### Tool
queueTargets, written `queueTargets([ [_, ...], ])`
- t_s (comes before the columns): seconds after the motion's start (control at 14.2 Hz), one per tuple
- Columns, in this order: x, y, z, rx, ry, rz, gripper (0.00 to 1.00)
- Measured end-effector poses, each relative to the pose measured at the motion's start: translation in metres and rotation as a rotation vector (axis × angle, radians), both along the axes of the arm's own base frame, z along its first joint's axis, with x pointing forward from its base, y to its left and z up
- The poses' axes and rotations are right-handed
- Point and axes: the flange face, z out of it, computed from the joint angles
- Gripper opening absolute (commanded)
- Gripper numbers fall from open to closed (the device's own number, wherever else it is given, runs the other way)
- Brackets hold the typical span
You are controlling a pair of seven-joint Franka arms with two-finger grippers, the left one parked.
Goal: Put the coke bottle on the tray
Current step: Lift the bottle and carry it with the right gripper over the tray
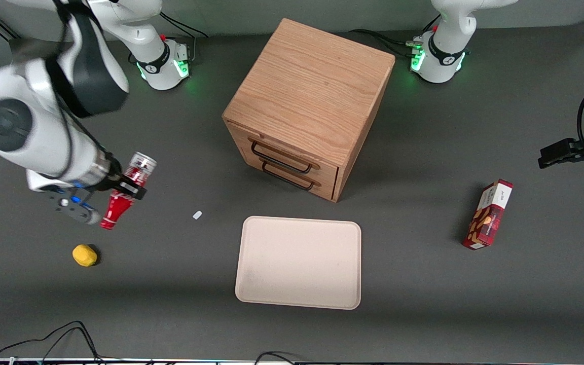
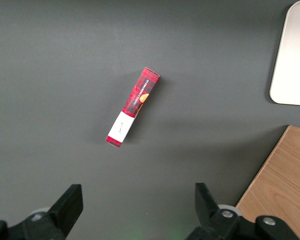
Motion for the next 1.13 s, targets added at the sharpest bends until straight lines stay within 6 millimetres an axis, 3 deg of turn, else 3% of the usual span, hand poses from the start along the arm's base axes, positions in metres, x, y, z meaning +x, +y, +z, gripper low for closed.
queueTargets([
  [0.07, 0.003, -0.004, 0.016, 0.005, -0.006, 0.012, 0.0],
  [0.21, 0.014, -0.009, 0.023, 0.023, -0.005, 0.025, 0.0],
  [0.42, 0.037, -0.002, 0.006, 0.051, 0.006, 0.041, 0.0],
  [0.56, 0.052, 0.015, -0.013, 0.063, 0.015, 0.063, 0.0],
  [0.85, 0.079, 0.075, -0.072, 0.09, 0.022, 0.173, 0.0],
  [1.13, 0.106, 0.131, -0.171, 0.132, -0.05, 0.267, 0.0],
])
